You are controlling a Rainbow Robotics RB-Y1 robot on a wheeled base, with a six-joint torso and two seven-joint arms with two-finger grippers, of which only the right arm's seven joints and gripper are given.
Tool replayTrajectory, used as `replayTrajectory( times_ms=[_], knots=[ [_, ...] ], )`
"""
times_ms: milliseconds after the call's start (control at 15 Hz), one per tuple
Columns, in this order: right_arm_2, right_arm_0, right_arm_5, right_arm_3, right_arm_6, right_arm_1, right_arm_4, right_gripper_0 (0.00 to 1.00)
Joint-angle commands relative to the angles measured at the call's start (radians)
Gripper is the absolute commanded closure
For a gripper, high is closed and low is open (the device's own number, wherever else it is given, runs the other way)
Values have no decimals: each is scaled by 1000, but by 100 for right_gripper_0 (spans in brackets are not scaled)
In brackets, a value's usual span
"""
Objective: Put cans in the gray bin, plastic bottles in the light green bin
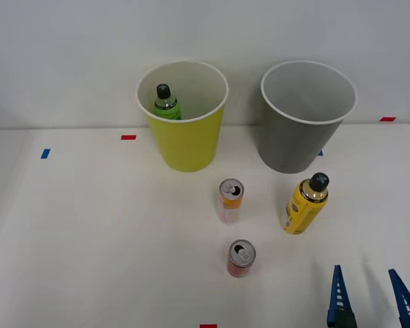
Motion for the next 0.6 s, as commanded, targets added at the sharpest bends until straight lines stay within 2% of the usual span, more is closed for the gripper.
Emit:
replayTrajectory(
  times_ms=[67,333,600],
  knots=[
    [42,2,-54,17,17,-38,-32,0],
    [57,-20,-34,17,41,-87,-31,0],
    [137,-29,-30,17,76,-159,-130,0]
  ],
)
